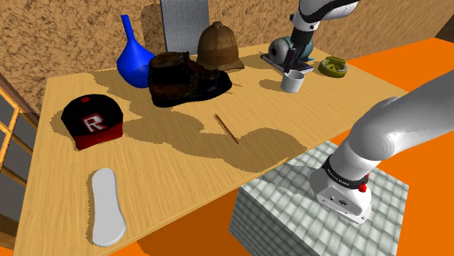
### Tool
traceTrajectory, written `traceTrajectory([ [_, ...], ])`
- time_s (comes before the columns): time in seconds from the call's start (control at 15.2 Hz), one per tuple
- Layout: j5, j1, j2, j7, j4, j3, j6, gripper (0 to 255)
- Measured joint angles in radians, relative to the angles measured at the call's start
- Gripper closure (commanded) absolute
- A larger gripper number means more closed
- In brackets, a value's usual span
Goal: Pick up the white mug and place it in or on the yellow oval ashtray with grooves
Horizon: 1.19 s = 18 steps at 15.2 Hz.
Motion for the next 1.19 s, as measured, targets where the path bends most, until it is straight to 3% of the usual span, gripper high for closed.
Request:
traceTrajectory([
  [0.46, 0.000, -0.026, 0.212, -0.101, 0.054, -0.092, 0.144, 0],
  [1.19, 0.018, -0.029, 0.299, -0.131, 0.014, -0.116, 0.268, 0],
])
